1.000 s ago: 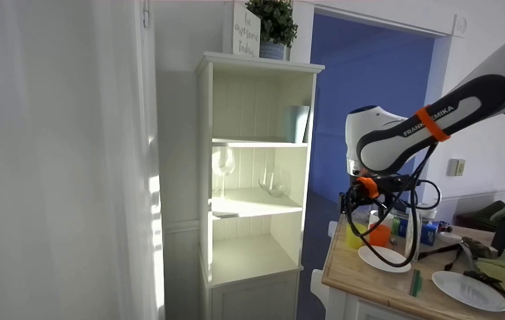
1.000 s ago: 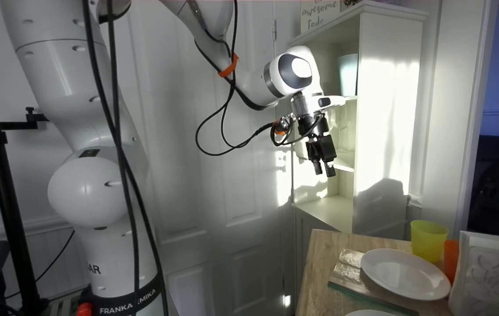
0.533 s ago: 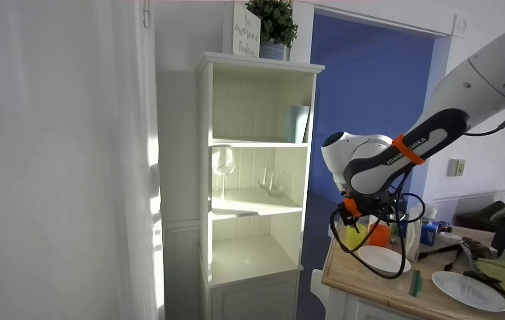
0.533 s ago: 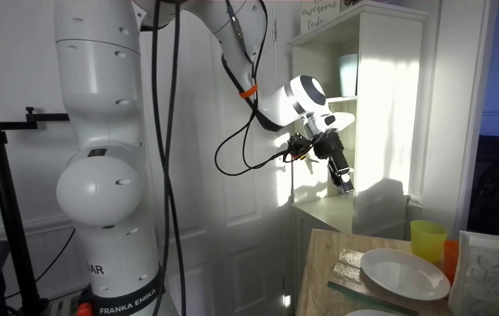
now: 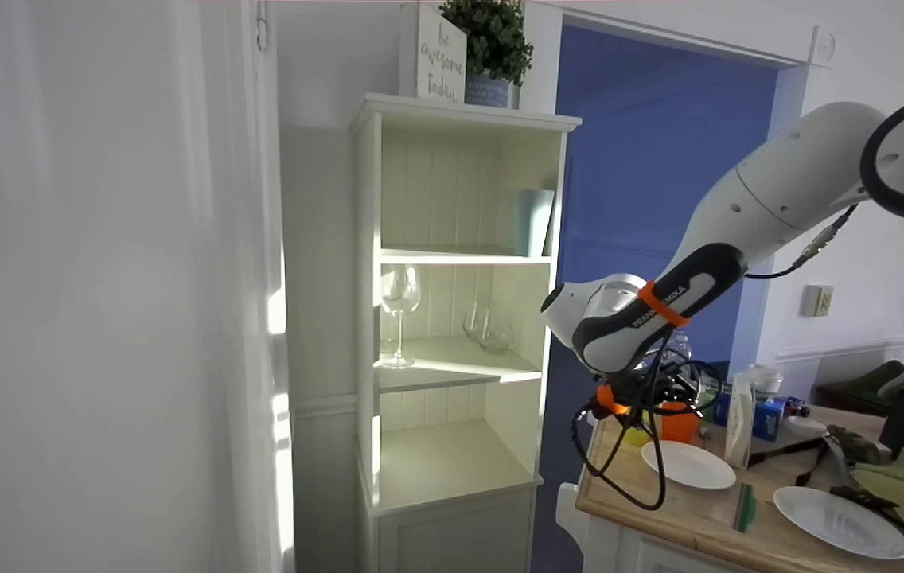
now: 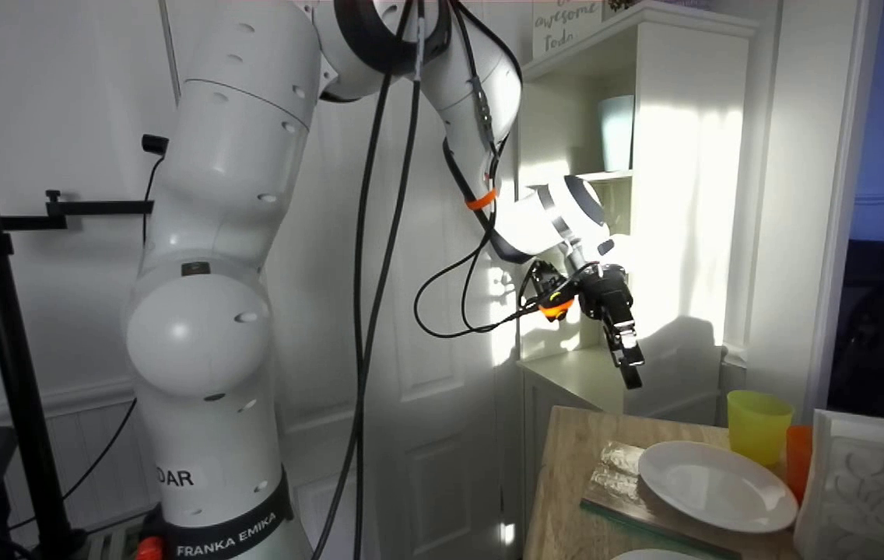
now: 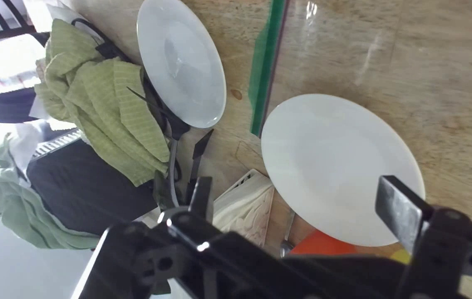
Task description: Move the plate on the left to the cupboard bottom shelf
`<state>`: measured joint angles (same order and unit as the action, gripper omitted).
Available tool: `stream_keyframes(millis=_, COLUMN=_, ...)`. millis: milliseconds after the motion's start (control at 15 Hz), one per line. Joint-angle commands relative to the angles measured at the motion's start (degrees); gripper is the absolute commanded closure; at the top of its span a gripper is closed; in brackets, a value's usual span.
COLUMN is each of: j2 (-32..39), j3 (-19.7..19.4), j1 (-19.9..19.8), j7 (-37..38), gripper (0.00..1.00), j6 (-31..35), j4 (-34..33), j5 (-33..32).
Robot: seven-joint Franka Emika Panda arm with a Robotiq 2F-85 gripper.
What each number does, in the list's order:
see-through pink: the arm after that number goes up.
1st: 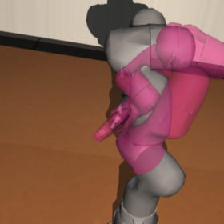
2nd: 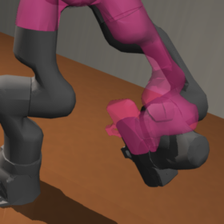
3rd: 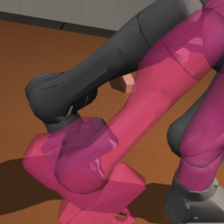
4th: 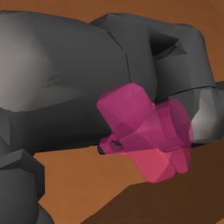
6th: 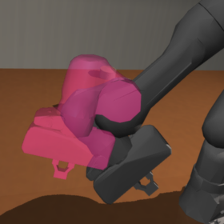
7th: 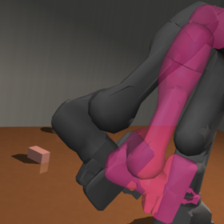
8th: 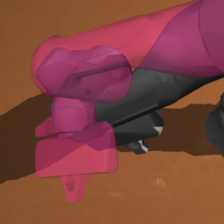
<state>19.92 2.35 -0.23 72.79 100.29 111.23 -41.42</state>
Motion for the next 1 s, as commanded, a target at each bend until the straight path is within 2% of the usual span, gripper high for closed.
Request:
stream_keyframes(millis=0, j2=0.8, j3=-2.1, j1=1.8, j7=-0.4, gripper=0.0, j6=0.1, j4=-0.8, j5=0.6)
stream_keyframes(millis=267, j2=1.2, j3=-2.2, j1=1.8, j7=-0.4, gripper=0.0, j6=-0.2, j4=-1.5, j5=0.6)
stream_keyframes(millis=933, j2=5.6, j3=-5.4, j1=0.8, j7=-7.0, gripper=0.0, j6=11.2, j4=-0.3, j5=-0.1)
